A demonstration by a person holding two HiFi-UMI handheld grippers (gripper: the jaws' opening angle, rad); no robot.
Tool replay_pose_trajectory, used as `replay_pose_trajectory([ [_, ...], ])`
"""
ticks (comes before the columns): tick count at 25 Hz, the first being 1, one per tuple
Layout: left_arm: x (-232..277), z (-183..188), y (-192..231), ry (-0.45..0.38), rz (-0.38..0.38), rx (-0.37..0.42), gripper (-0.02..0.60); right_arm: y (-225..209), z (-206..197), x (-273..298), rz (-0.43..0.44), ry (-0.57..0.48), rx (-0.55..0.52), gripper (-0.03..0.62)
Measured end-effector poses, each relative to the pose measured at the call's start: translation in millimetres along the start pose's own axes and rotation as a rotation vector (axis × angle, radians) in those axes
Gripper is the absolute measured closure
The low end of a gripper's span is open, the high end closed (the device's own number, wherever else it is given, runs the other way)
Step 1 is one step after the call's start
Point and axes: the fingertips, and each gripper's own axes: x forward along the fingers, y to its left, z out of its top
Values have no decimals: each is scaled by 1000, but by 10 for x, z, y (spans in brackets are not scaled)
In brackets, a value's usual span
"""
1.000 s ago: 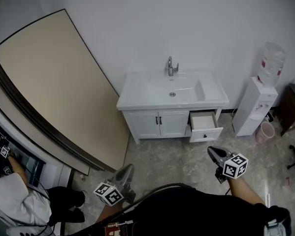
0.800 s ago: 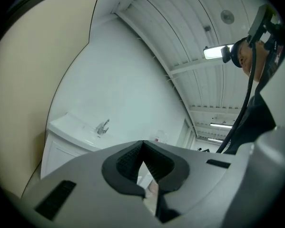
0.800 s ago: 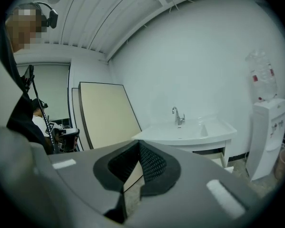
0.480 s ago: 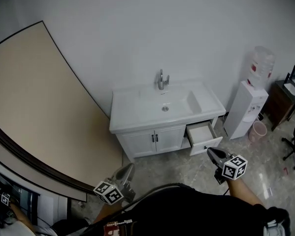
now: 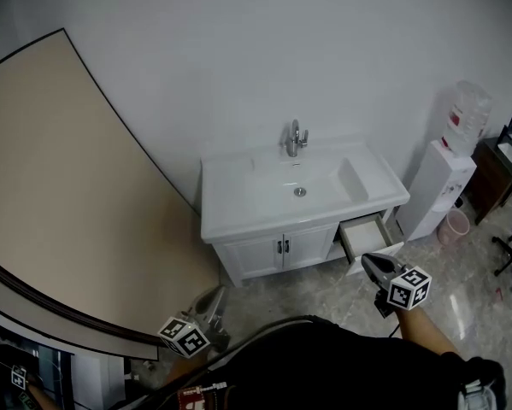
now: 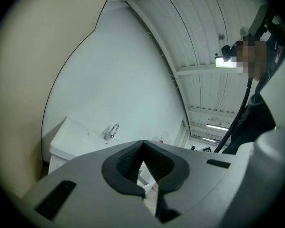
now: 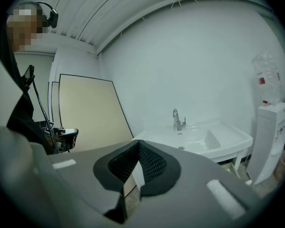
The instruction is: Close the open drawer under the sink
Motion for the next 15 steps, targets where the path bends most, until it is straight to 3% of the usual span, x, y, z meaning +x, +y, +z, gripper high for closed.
replay_pose_trajectory([
  [7,471,28,345,7,38,-6,581,-452,109,604,43,18,0,592],
  [12,1106,96,515,-33,87,-20,581,-1055,277,1055,97,36,-5,592],
  [15,1563,173,496,-43,106,10,581,-1425,454,1330,148,51,-25,592],
])
